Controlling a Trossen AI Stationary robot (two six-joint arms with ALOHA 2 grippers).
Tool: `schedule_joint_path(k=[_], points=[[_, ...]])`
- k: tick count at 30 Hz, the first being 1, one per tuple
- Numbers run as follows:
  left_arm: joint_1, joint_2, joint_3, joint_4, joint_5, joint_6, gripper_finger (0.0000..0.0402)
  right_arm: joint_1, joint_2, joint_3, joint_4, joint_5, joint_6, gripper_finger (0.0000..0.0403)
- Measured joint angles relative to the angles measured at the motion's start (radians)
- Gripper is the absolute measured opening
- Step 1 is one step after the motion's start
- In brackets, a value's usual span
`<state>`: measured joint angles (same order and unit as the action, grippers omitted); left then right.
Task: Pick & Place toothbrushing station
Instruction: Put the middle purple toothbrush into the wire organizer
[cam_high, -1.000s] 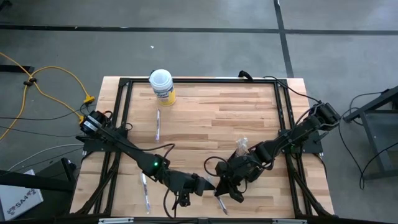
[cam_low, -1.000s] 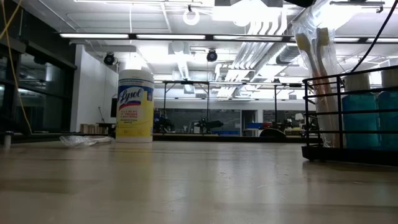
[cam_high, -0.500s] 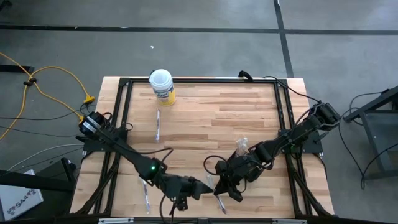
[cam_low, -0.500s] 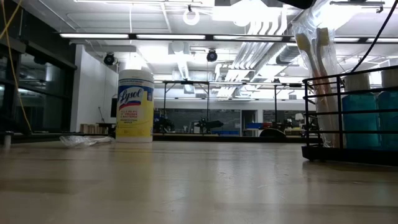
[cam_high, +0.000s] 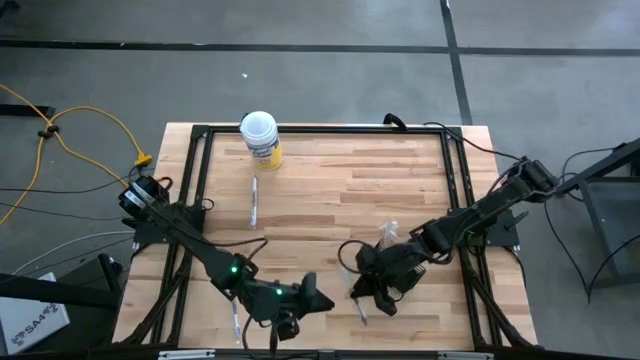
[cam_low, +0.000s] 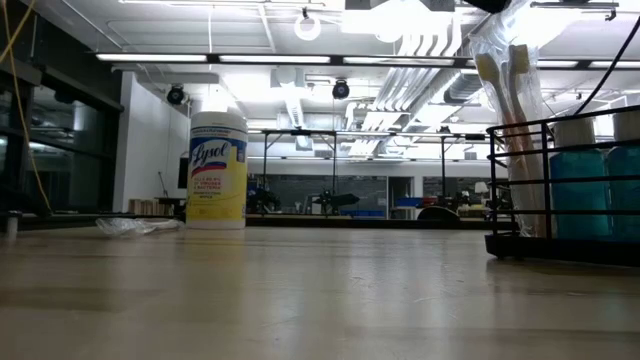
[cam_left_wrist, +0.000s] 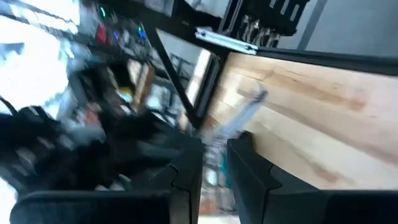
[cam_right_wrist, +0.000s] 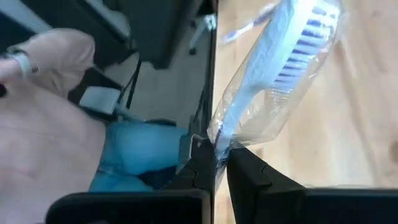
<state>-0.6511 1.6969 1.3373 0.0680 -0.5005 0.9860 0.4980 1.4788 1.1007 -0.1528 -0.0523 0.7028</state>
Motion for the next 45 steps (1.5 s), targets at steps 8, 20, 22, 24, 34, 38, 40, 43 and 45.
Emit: schedule_joint_path(k=[8, 20, 22, 24, 34, 38, 40, 43, 45], points=[[0.045, -0.033, 0.0, -0.167, -0.004, -0.292, 0.0067, 0.066, -0.126, 0.0, -0.209, 0.225, -0.016, 0.0013], [0.116, -0.033, 0.0, -0.227, -0.008, -0.494, 0.0067, 0.3, -0.203, 0.0, -0.496, 0.661, 0.205, 0.0013], [0.123, -0.033, 0.0, -0.226, -0.008, -0.506, 0.0067, 0.348, -0.203, 0.0, -0.536, 0.732, 0.264, 0.0013], [0.126, -0.033, 0.0, -0.226, -0.008, -0.509, 0.0067, 0.391, -0.203, 0.0, -0.565, 0.786, 0.302, 0.0013], [0.126, -0.033, 0.0, -0.225, -0.008, -0.528, 0.0067, 0.549, -0.203, 0.0, -0.745, 0.969, 0.472, 0.0013], [0.126, -0.033, 0.0, -0.225, -0.009, -0.539, 0.0067, 0.58, -0.197, 0.0, -0.783, 1.019, 0.481, 0.0013], [0.126, -0.033, 0.0, -0.225, -0.009, -0.541, 0.0067, 0.59, -0.193, 0.0, -0.793, 1.023, 0.48, 0.0013], [0.126, -0.033, 0.0, -0.225, -0.009, -0.547, 0.0067, 0.596, -0.172, 0.0, -0.828, 1.037, 0.486, 0.0013], [0.126, -0.033, 0.0, -0.225, -0.009, -0.555, 0.0067, 0.595, -0.155, 0.0, -0.854, 1.041, 0.508, 0.0013]])
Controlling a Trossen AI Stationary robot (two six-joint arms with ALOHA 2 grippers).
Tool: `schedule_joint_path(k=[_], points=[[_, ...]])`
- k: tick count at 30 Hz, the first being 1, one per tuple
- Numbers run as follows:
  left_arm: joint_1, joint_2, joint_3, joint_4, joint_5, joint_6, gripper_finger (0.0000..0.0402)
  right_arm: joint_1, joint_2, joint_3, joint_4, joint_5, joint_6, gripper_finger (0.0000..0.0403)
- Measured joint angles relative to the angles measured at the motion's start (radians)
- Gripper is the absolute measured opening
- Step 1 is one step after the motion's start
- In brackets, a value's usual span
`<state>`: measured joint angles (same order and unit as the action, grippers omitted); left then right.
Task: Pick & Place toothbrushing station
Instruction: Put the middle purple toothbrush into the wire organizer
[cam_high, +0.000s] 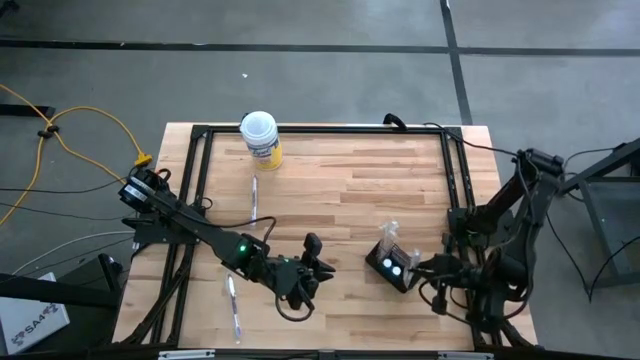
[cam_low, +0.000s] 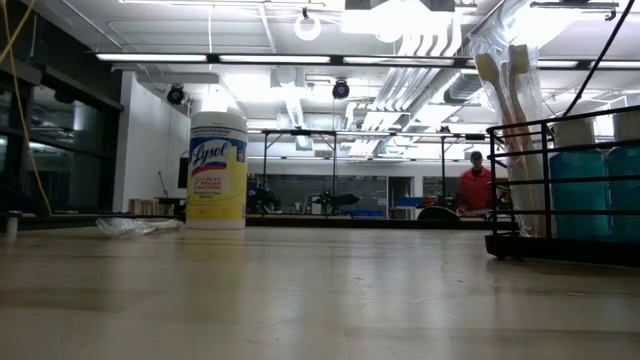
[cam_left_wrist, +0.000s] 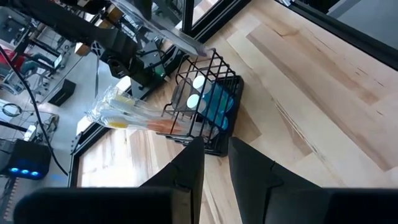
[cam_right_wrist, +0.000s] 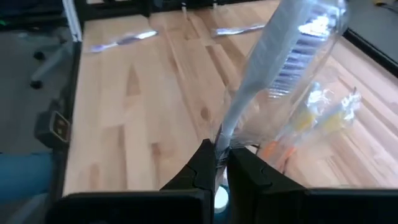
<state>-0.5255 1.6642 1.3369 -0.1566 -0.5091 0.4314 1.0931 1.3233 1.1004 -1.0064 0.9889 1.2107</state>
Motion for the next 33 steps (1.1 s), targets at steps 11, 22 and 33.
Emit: schedule_joint_path(k=[11, 22, 33], points=[[0.0, 0.0, 0.0, 0.0, 0.0, -0.007, 0.0067, 0.0, 0.062, 0.0, -0.047, 0.005, 0.053, 0.0013], [0.0, 0.0, 0.0, 0.0, 0.0, -0.02, 0.0067, 0.034, 0.145, 0.0, -0.149, 0.014, 0.216, 0.0013], [0.0, 0.0, 0.0, 0.007, 0.0, -0.021, 0.0067, 0.075, 0.312, 0.0, -0.2, 0.034, 0.45, 0.0013]])
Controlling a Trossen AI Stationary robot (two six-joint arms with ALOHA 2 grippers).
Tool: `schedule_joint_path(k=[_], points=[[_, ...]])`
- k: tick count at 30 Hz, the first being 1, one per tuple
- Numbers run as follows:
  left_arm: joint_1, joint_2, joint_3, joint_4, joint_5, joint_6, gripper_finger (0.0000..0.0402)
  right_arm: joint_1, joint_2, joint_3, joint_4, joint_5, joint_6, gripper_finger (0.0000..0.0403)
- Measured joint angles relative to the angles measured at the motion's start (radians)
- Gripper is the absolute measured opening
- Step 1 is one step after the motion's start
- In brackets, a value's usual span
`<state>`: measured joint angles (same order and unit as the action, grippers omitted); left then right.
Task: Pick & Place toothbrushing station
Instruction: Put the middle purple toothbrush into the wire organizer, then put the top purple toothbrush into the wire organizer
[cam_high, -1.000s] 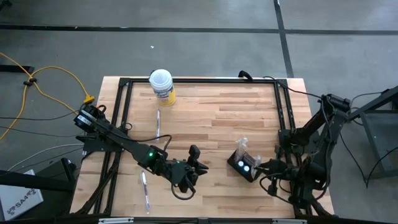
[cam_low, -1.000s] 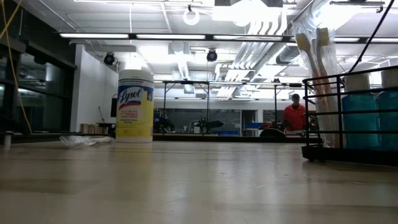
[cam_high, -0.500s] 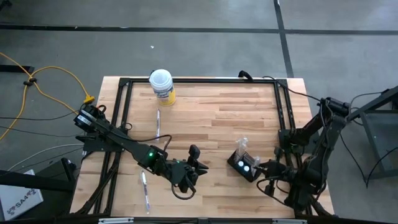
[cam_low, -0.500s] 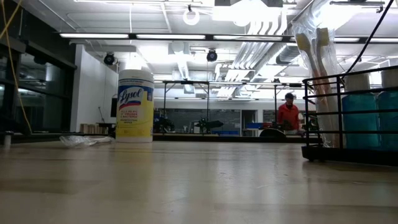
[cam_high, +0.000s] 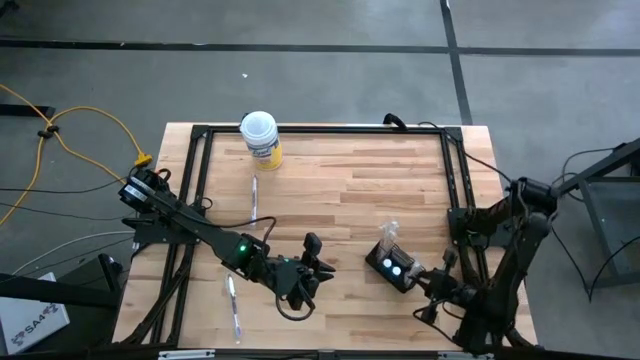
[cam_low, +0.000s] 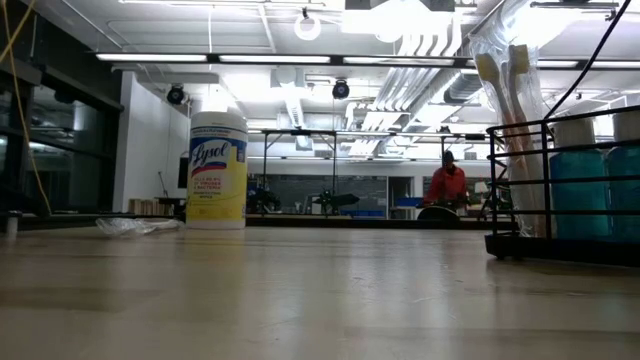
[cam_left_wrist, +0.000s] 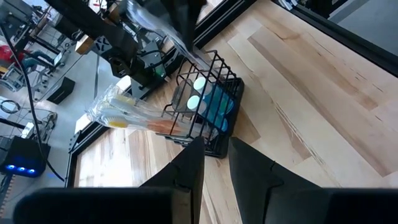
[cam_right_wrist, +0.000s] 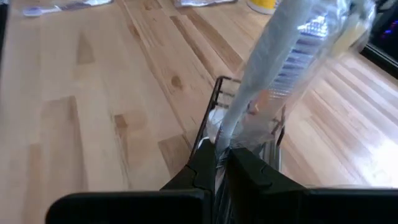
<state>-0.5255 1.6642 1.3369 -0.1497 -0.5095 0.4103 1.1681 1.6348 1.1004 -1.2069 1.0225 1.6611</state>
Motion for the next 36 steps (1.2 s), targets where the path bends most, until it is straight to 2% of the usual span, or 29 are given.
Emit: schedule_joint_path(k=[6, 15, 21, 30, 36], points=[[0.0, 0.0, 0.0, 0.001, 0.0, 0.0, 0.0067, 0.001, 0.092, 0.0, -0.032, -0.021, 0.132, 0.0015], [0.0, 0.0, 0.0, 0.005, 0.0, 0.0, 0.0067, 0.002, 0.105, 0.0, -0.034, -0.053, 0.18, 0.0092], [0.0, 0.0, 0.0, 0.005, 0.0, 0.0, 0.0067, 0.002, 0.103, 0.0, -0.037, -0.059, 0.197, 0.0121], [0.0, 0.0, 0.0, 0.005, 0.0, 0.0, 0.0067, 0.002, 0.013, 0.0, -0.07, -0.066, 0.169, 0.0132], [0.0, 0.0, 0.0, -0.003, 0.0, -0.015, 0.0067, 0.002, -0.086, 0.0, -0.068, -0.132, 0.114, 0.0132]])
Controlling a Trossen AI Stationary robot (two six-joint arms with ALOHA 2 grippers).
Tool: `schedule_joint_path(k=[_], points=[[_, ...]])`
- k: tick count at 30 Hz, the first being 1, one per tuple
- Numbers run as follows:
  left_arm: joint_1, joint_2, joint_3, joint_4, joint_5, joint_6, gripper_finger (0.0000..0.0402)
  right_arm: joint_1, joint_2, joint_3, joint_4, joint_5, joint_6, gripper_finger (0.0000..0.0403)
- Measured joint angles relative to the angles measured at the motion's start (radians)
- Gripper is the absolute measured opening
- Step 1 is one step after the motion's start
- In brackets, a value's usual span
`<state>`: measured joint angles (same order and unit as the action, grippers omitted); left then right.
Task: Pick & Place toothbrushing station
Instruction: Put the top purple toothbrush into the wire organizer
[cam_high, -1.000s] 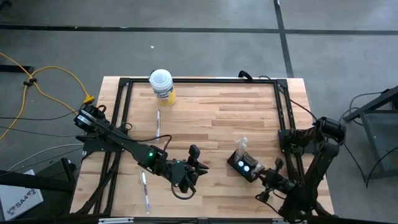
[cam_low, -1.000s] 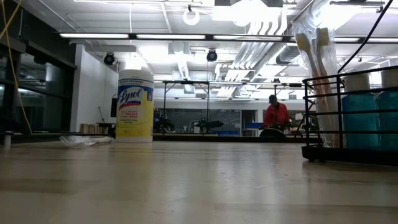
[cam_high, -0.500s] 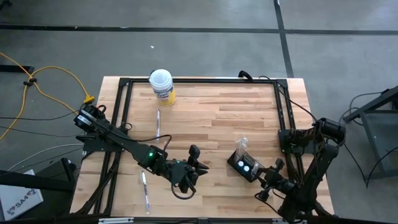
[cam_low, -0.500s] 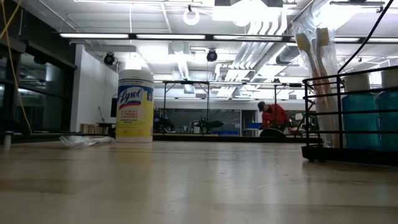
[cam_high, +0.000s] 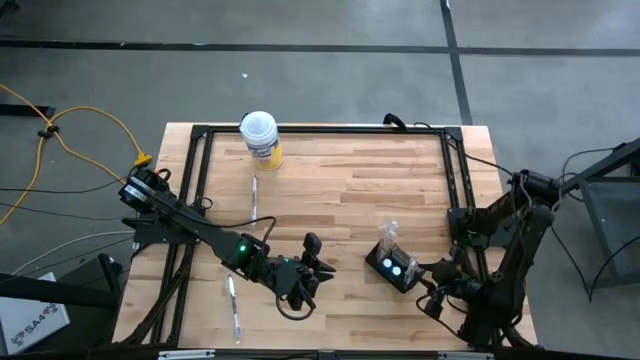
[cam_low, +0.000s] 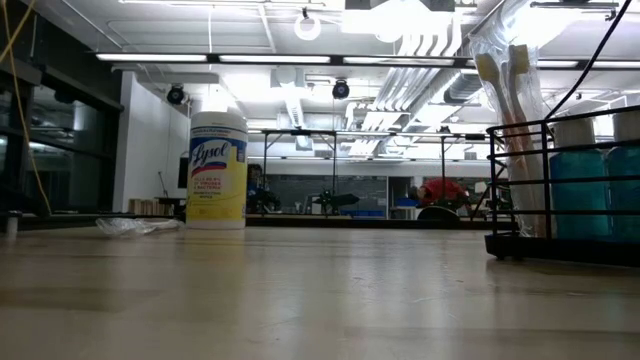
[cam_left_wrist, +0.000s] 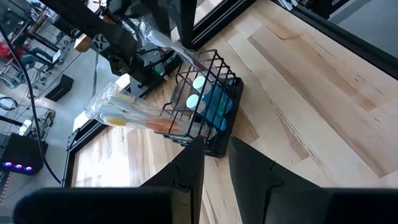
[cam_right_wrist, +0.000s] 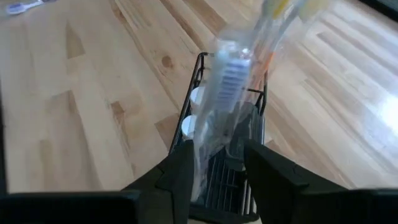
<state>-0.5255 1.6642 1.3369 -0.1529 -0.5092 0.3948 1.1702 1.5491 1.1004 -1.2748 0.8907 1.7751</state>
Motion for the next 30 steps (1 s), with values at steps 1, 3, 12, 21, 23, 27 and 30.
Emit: schedule_joint_path(k=[1, 3, 12, 21, 23, 27, 30], points=[[0.0, 0.0, 0.0, -0.003, 0.0, -0.003, 0.0067, 0.0, -0.014, 0.0, 0.001, -0.005, -0.007, 0.0132], [0.0, 0.0, 0.0, -0.006, 0.0, -0.004, 0.0067, 0.0, -0.043, 0.0, 0.011, -0.007, -0.033, 0.0132], [0.019, -0.019, 0.0, -0.021, 0.033, 0.009, 0.0067, 0.0, -0.19, 0.0, 0.112, -0.04, -0.197, 0.0133], [0.073, -0.124, 0.0, -0.083, 0.141, -0.056, 0.0067, -0.026, -0.363, 0.0, 0.435, 0.047, -0.604, 0.0133], [0.079, -0.138, 0.001, -0.119, 0.141, -0.081, 0.0067, -0.051, -0.386, 0.0, 0.522, 0.058, -0.746, 0.0133], [0.086, -0.165, -0.032, -0.139, 0.136, -0.133, 0.0067, -0.107, -0.4, 0.0, 0.667, 0.043, -0.987, 0.0133], [0.086, -0.205, -0.084, -0.137, 0.109, -0.195, 0.0067, -0.137, -0.4, 0.0, 0.717, 0.042, -1.089, 0.0133]])
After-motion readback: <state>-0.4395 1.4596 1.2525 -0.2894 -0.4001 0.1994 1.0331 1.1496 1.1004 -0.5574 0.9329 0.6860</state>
